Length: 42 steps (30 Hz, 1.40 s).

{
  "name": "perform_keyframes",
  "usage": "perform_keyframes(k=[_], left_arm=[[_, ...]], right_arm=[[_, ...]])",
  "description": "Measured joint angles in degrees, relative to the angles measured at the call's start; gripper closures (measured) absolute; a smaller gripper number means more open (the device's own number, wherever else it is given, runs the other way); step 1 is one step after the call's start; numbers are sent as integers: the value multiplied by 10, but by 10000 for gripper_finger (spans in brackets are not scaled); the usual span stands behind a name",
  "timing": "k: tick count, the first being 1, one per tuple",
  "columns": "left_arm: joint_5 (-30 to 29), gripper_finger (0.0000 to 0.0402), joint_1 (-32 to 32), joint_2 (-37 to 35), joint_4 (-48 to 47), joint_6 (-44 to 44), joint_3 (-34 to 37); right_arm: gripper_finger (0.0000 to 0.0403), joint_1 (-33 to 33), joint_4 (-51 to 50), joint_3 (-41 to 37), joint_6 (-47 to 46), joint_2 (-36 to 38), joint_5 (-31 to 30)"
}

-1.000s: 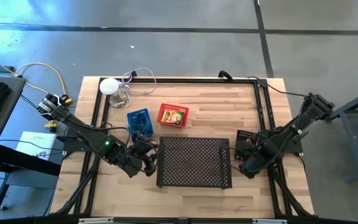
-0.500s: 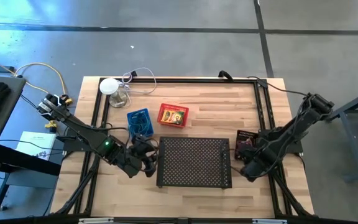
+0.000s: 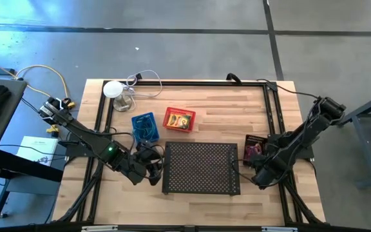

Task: Pick & Place Office Desk Supplies
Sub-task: Put the black bin with the spring keychains on the shelf

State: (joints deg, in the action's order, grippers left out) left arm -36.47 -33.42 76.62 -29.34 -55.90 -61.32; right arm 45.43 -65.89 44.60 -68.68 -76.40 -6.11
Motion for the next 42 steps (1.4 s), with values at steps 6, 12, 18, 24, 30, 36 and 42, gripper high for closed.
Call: perform_keyframes(k=[6, 12, 18, 24, 30, 36, 42], left_arm=[[-3, 230, -1, 0, 0, 19, 0], [-5, 230, -3, 0, 0, 11, 0], [-5, 230, -16, 0, 0, 28, 0], [-10, 230, -21, 5, 0, 26, 0], [-12, 230, -24, 22, 2, 24, 0], [-9, 230, -24, 30, 2, 18, 0], [-9, 230, -24, 30, 19, 18, 0]], right_arm=[[225, 0, 38, -14, 55, 0, -6], [227, 0, 51, -14, 60, 0, -26], [227, 0, 78, -14, 85, 0, -38], [227, 0, 89, -27, 87, 0, -50], [227, 0, 155, -78, 86, 0, -45], [229, -1, 164, -92, 85, 0, -45], [302, -1, 164, -92, 111, 0, -30]])
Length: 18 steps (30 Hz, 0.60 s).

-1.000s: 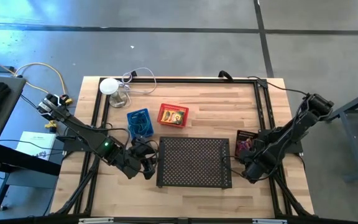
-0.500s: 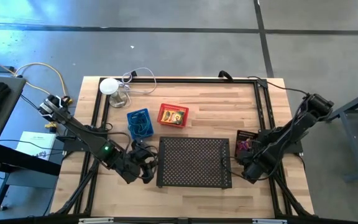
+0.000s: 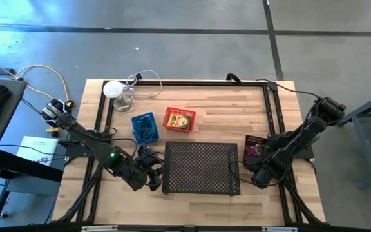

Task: Pick & Place Office Desk Supplies
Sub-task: Put the black bin with the spring keychains on the shelf

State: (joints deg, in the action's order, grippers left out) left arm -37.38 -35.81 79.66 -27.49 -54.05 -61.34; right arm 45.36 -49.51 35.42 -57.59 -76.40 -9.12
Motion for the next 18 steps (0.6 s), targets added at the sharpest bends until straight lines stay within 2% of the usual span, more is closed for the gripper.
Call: perform_keyframes(k=[3, 5, 11, 18], left_arm=[[0, 230, 0, 0, 6, 0, 0], [0, 230, 0, 0, 9, 0, 0], [0, 230, 0, 0, 8, 0, 0], [0, 230, 0, 0, 8, 0, 0]], right_arm=[[369, 0, -1, 0, 8, 0, 9], [392, 0, -6, 1, 9, 0, 17], [400, 0, -70, 35, -27, 0, 25], [400, 0, -153, 128, -28, 0, 20]])
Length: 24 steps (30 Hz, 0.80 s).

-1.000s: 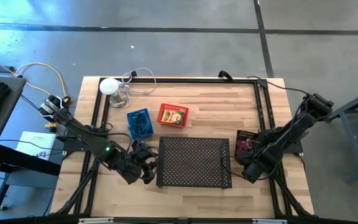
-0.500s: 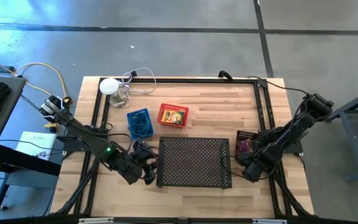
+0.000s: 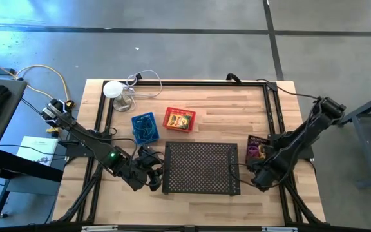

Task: Pick & Place Office Desk Supplies
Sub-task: Put the black bin with the spring keychains on the shelf

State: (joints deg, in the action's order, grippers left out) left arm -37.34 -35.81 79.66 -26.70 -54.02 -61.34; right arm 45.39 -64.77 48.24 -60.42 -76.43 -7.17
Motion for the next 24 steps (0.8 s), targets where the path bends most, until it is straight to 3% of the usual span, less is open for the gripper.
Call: perform_keyframes(k=[13, 24], left_arm=[[6, 230, -15, 0, 2, 0, 0], [4, 230, -28, 0, 8, -9, 0]], right_arm=[[401, 32, -246, 211, -42, -36, -7], [401, 46, -252, 371, 49, -126, -70]])
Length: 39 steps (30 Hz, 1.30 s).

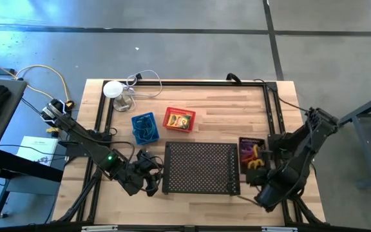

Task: Pick & Place Office Desk Supplies
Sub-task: Put the black bin with the spring keychains on the shelf

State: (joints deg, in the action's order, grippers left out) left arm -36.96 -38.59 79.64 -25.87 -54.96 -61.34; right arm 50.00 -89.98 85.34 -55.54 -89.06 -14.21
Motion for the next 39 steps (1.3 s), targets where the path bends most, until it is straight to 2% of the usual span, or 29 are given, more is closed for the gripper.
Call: perform_keyframes(k=[6, 18, 25, 32, 39], left_arm=[[-2, 230, 0, 0, 3, -1, 0], [-2, 230, -7, 0, 3, -1, 0], [-4, 230, -10, 0, 3, 0, 0], [-4, 230, -14, 0, 3, 0, 0], [-4, 230, -14, 0, 4, 0, 0]], right_arm=[[401, -11, 1, 69, 59, -76, -13], [401, -43, 0, 176, 88, -183, -7], [401, -51, 8, 179, 93, -184, -5], [401, -50, 84, 179, 153, -184, -3], [398, -51, 112, 179, 130, -184, -3]])
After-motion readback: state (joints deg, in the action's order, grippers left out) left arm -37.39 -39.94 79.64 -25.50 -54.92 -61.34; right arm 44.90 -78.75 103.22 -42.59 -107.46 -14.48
